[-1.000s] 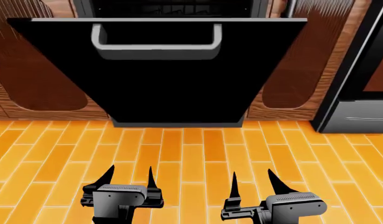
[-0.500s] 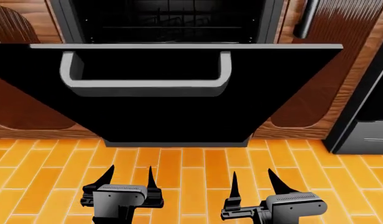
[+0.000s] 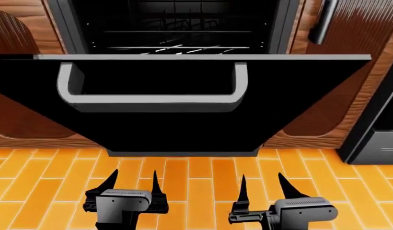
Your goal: Close the dishwasher door
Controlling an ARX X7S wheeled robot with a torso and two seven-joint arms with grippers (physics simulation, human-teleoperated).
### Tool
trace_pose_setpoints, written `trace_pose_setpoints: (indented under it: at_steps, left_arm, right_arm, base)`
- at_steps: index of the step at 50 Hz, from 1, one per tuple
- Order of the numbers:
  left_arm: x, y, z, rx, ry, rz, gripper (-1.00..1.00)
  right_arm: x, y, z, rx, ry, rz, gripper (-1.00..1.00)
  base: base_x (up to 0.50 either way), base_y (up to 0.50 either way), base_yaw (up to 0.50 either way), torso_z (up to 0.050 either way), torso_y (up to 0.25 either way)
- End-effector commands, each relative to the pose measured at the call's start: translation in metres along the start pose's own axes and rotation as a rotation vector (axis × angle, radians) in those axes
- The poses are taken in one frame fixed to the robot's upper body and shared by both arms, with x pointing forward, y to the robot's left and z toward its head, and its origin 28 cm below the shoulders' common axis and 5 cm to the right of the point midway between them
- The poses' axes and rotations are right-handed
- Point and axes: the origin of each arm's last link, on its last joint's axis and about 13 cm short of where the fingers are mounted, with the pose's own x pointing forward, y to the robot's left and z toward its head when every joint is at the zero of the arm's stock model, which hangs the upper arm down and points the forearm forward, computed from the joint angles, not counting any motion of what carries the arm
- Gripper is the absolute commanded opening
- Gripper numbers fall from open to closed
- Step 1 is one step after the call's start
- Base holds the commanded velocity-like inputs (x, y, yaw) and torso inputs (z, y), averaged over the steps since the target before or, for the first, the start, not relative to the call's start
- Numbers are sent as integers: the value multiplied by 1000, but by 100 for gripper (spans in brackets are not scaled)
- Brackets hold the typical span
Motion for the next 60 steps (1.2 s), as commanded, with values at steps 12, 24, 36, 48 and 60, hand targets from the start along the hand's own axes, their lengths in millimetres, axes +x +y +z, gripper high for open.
trace_pose_setpoints:
  at_steps: [12, 24, 36, 48, 60]
  left_arm:
    - [-1, 1, 1, 4, -3, 4, 100]
    - [-1, 1, 1, 6, -3, 4, 100]
    - [-1, 1, 0, 7, -4, 3, 100]
    - [-1, 1, 1, 7, -4, 3, 100]
    - [-1, 1, 1, 8, -5, 3, 100]
  right_arm:
    - [0, 1, 0, -1, -3, -6, 100]
    - [-1, 1, 0, 0, 20, 22, 100]
    - [-1, 1, 0, 0, 14, 18, 100]
    - [0, 1, 0, 9, 14, -1, 100]
    - [0, 0, 1, 23, 23, 16, 100]
  base:
    - [0, 275, 0, 0, 0]
    - [74, 5, 0, 0, 0]
    - [473, 56, 0, 0, 1]
    - [0, 0, 0, 0, 0]
    - [167, 0, 0, 0, 0]
